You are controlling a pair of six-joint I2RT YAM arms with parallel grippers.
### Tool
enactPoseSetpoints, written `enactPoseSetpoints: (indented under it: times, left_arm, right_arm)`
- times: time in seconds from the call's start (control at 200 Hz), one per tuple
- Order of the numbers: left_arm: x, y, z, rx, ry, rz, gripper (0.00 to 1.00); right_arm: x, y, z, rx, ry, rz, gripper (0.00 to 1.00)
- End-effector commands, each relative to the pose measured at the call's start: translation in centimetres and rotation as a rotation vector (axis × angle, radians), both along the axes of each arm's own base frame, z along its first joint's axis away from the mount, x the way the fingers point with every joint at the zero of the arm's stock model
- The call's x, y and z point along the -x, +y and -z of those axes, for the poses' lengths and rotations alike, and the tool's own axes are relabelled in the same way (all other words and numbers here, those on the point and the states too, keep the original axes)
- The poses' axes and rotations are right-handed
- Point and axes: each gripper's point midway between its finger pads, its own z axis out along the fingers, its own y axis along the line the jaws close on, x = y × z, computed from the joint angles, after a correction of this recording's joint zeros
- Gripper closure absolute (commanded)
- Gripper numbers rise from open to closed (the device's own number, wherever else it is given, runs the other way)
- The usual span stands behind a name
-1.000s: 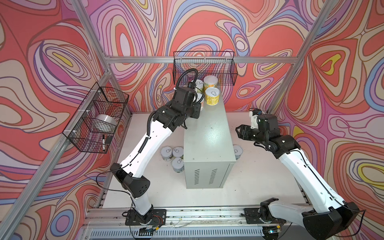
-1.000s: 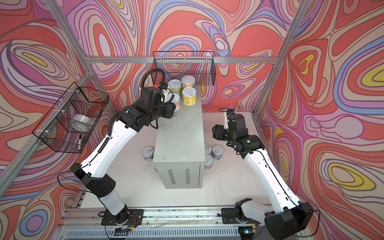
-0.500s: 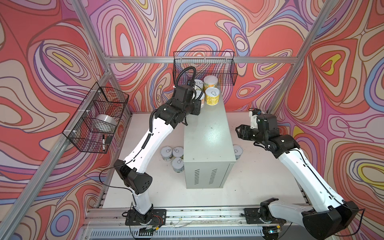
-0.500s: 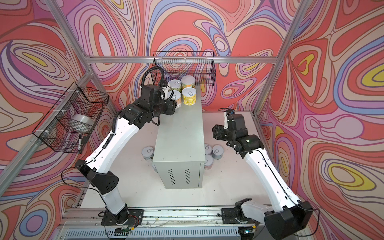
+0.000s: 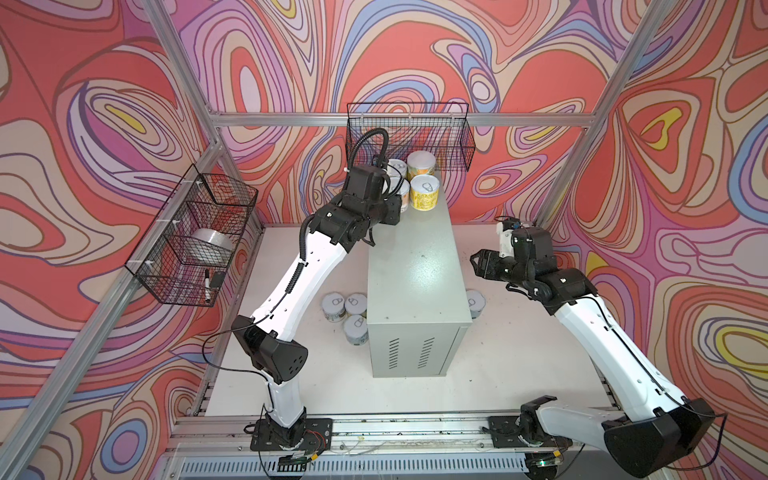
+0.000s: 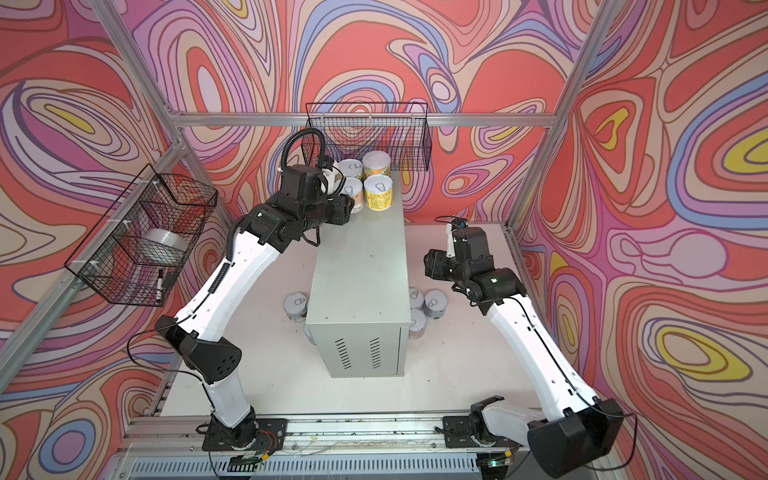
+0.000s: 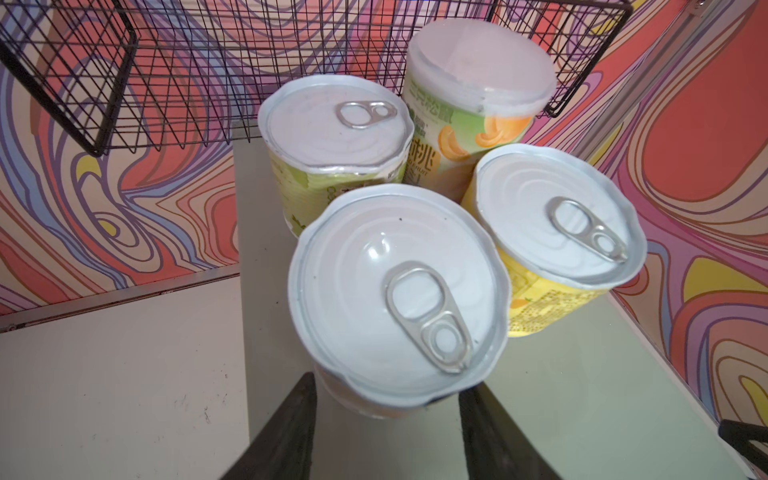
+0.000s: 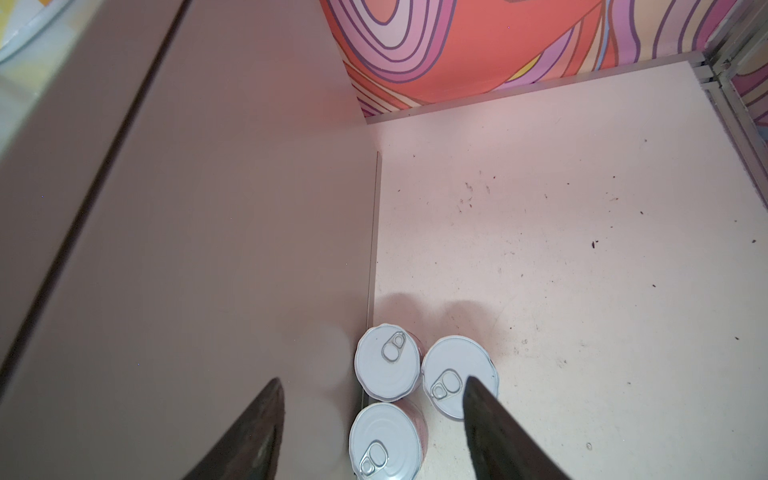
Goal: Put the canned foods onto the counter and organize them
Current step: 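Open the left gripper and withdraw it down over its remaining cans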
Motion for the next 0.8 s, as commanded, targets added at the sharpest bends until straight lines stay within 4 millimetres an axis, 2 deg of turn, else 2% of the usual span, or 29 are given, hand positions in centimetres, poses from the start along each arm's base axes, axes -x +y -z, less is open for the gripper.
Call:
enactPoseSetpoints:
  times: [0.0, 0.581, 0.721, 0.796]
  left_arm:
    - [-0.82, 0.08, -0.96, 0.03, -0.03, -0.016, 0.45]
    - [-0.99, 0.79, -0.6, 0.048, -0.028, -0.046, 0.45]
    - [-0.75, 0.45, -0.59, 0.054, -0.021, -0.023, 0.43]
    - [-0.51, 0.51, -0.54, 0.053, -0.016, -0.02, 0.37]
  right_arm:
    - [-0.58, -0.23, -1.3, 0.003, -0.036, 0.011, 0.3]
    - [-0.66, -0.18, -1.17, -0.003, -0.037, 0.014, 0.3]
    - [-0.69, -0.18, -1.31, -0.006, -0.039, 0.015, 0.3]
    - [-0.65, -0.23, -1.5, -0.005, -0.045, 0.016, 0.3]
